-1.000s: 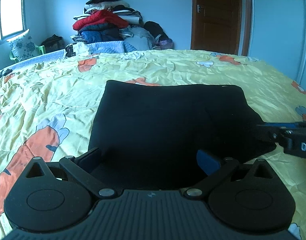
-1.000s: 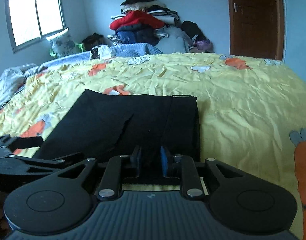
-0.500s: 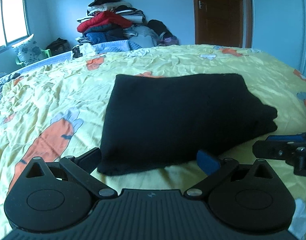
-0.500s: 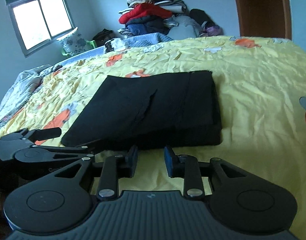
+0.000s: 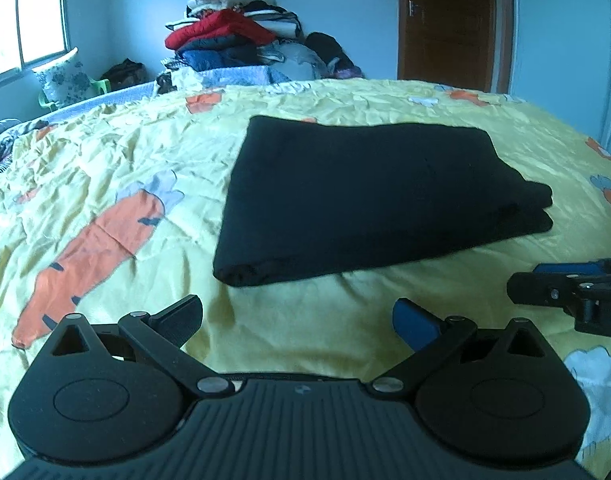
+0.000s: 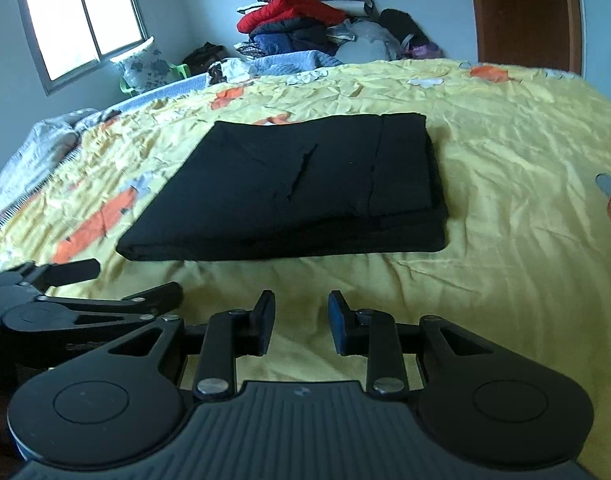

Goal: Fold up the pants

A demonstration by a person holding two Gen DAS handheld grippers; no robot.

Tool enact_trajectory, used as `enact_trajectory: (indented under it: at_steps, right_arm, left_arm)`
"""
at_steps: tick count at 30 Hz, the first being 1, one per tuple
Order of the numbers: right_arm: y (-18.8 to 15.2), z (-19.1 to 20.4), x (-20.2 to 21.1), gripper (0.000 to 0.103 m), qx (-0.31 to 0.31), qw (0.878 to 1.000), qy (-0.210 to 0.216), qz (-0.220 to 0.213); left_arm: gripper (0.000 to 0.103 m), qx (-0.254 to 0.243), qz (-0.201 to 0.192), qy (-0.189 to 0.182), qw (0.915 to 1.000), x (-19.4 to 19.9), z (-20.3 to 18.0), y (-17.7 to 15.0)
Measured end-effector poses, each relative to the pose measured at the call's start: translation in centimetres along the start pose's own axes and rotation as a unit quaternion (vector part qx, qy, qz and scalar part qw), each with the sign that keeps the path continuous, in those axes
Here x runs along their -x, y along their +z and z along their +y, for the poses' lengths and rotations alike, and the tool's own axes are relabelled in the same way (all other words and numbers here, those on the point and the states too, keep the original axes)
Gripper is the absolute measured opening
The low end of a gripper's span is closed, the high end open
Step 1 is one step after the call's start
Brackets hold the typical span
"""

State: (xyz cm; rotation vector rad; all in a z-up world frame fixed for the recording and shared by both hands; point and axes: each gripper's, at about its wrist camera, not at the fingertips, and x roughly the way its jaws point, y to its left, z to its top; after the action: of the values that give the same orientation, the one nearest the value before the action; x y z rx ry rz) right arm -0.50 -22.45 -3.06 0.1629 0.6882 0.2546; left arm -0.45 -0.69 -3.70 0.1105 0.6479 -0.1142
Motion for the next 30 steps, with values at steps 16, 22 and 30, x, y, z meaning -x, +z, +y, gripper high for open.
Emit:
enact_trajectory:
  at_steps: [16,22,30]
  right_arm:
    - [-1.6,1.3,-0.1,0.075,0.063,0.997,-0.042,-0.021]
    - [-2.1,1.6,-0.2,0.079,0.074,0.996,-0.051,-0.025]
    - [-2.3,1.8,-0.6,0.096,0.082,0.995,-0.056,-0.019]
  left_arm:
    - [0.103,0.020,0.001,-0.002,0.9998,-0.1,0.5,-0.9]
    - [0.103,0.034,0.006,-0.013,0.9993,-0.3,0.9,-1.0]
    - [0.103,0.033,0.006,-0.012,0.9994,-0.3,0.9,-1.0]
